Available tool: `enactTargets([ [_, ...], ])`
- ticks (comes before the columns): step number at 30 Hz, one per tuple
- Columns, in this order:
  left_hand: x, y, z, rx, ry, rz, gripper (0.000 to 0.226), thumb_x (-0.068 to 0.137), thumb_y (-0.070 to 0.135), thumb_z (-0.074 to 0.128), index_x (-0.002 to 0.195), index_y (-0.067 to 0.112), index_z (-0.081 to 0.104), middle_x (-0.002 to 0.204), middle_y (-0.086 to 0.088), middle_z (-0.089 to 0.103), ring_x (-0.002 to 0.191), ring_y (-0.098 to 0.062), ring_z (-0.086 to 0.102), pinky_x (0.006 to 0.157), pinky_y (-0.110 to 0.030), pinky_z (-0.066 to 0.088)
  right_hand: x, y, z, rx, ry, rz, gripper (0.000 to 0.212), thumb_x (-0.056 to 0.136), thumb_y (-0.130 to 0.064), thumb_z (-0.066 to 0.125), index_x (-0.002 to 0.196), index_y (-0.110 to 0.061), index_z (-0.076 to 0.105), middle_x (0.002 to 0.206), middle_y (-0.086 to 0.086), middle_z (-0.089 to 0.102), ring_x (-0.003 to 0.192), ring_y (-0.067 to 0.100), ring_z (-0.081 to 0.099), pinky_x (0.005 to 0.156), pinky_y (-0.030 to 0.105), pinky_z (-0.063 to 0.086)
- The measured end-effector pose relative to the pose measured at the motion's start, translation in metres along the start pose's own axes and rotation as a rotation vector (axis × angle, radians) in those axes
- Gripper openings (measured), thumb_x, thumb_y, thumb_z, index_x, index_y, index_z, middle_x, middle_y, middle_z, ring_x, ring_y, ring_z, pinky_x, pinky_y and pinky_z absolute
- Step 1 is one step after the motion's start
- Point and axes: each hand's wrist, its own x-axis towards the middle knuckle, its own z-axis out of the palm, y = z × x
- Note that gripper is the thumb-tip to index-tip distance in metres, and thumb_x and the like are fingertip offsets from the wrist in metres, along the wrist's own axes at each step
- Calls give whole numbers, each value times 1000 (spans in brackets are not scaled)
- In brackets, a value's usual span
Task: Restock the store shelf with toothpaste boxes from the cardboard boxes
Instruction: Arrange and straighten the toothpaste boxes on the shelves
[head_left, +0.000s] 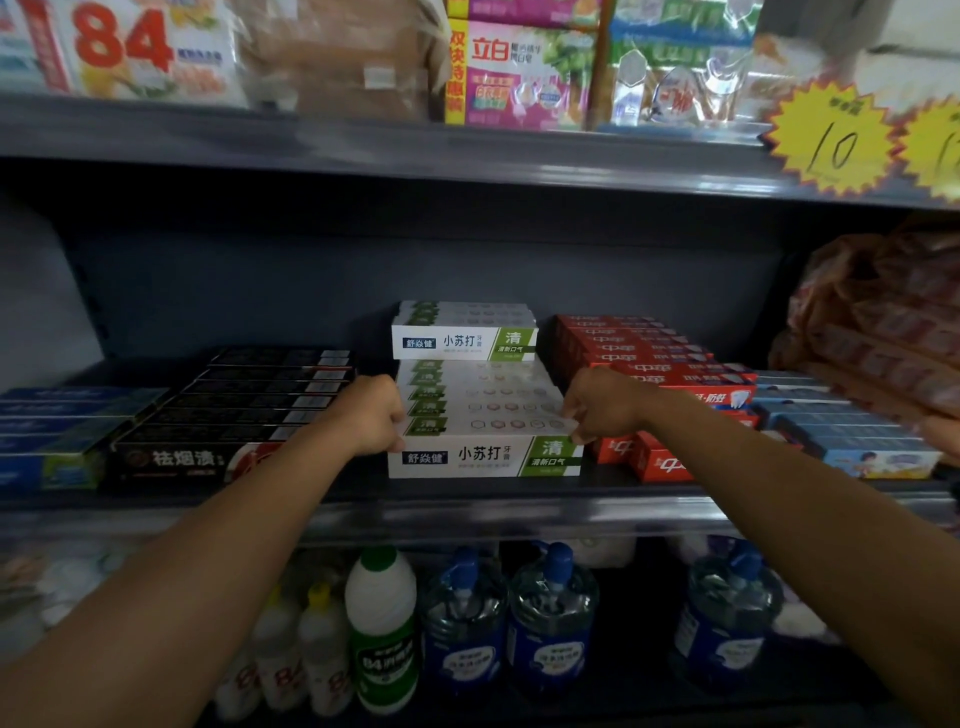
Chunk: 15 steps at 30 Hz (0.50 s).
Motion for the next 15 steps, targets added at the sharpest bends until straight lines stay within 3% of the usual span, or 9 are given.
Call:
enactTargets([
  [5, 3, 0, 1, 7, 3, 3, 18, 77, 16, 78, 89, 6, 70, 72, 6, 52, 78, -14, 54, 67, -25, 40, 1, 1, 1, 14, -1, -10, 45, 78, -16, 76, 121, -9, 62, 127, 4, 56, 114, 21, 55, 92, 26, 47],
  [10, 5, -4, 2, -10, -9, 13, 11, 76, 16, 78, 80, 11, 69, 75, 5, 58, 79, -14, 57, 66, -24, 42, 2, 3, 0, 18, -14, -15, 45, 79, -17, 75, 122, -10, 62, 128, 3, 54, 113, 20, 55, 95, 30, 47],
  [15, 11, -10, -13, -93, -18, 46, 6, 84, 10, 69, 85, 6, 72, 69, 6, 57, 78, -14, 57, 70, -25, 43, 5, 6, -17, 35, -31, 1, 42, 82, -14, 73, 122, -8, 61, 124, 4, 61, 111, 20, 57, 97, 34, 48],
])
